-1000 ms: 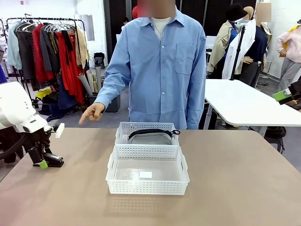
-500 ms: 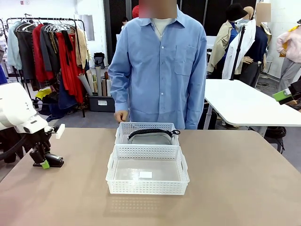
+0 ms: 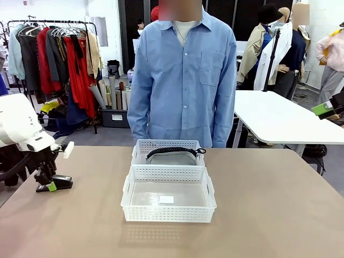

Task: Distribute items into two baskets.
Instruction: Pick up the Stapler that the person points to.

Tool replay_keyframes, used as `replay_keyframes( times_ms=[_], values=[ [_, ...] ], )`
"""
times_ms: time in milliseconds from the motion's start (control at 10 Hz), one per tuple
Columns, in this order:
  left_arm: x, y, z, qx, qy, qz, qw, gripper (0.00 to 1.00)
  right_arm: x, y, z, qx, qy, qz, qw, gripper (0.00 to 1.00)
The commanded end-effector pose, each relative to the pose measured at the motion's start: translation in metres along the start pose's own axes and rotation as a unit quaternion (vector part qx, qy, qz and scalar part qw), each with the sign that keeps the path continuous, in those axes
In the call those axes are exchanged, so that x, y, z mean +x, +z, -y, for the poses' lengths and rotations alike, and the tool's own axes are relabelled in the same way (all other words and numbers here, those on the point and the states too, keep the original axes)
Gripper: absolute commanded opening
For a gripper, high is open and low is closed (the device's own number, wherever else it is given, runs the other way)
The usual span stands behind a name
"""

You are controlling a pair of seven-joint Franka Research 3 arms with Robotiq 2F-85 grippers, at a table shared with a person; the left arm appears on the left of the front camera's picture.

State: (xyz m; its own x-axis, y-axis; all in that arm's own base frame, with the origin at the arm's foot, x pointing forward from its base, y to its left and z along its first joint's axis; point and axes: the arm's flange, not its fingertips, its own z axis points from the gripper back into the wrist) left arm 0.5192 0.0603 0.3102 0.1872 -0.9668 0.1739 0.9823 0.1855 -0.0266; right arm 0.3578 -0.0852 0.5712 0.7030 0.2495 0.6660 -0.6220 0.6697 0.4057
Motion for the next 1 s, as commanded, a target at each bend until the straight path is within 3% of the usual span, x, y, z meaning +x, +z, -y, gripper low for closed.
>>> replay_keyframes(
  times_ms=[0, 500, 900],
  values=[
    [-0.001, 0.003, 0.000, -0.012, 0.007, -0.013, 1.000, 0.00, 0.000, 0.000, -0.001, 0.000, 0.002, 0.000, 1.000, 1.00],
    [0.002, 0.011, -0.003, -0.009, 0.015, 0.001, 1.000, 0.00, 0.000, 0.000, -0.001, 0.000, 0.002, 0.000, 1.000, 1.00],
    [0.027, 0.086, -0.004, 0.005, 0.096, -0.014, 0.995, 0.00, 0.000, 0.000, -0.001, 0.000, 0.002, 0.000, 1.000, 1.00]
  ],
)
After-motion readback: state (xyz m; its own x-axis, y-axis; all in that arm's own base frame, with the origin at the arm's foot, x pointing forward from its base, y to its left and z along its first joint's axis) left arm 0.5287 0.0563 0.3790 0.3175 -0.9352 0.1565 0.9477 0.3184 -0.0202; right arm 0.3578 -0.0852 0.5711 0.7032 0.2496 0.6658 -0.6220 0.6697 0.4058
